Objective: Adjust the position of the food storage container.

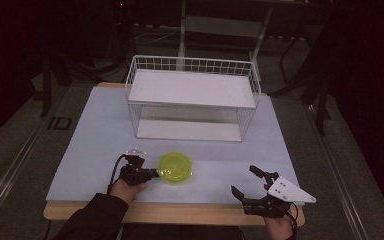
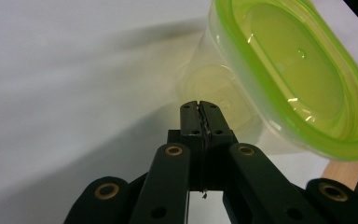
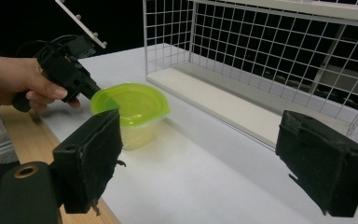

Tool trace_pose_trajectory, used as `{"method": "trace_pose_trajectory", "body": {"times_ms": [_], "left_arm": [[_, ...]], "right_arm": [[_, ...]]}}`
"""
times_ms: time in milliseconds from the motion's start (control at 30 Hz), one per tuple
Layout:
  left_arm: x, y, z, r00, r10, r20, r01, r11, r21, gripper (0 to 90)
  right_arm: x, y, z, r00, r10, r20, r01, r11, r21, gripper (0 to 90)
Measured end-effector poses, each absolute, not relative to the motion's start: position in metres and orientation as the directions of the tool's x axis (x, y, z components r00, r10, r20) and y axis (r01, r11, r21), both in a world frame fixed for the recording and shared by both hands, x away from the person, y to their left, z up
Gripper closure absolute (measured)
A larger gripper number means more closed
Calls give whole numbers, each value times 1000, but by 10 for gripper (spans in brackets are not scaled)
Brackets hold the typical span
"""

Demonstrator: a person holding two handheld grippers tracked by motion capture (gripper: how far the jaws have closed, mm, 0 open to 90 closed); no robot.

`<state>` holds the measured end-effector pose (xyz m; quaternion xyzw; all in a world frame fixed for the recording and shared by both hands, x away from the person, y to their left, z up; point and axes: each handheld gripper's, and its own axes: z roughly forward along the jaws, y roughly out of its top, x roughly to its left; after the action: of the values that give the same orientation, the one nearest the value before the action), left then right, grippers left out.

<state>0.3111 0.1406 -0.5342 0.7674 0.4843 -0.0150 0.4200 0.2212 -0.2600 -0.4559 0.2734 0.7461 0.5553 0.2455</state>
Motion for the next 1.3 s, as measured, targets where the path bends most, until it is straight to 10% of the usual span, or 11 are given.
{"method": "trace_pose_trajectory", "body": {"times_ms": [1300], "left_arm": [[302,117,-507,655,681,-327,642,-274,716,786]], "right_arm": [[222,-259,-459,-718,695,-42,181,245,953,139]]}}
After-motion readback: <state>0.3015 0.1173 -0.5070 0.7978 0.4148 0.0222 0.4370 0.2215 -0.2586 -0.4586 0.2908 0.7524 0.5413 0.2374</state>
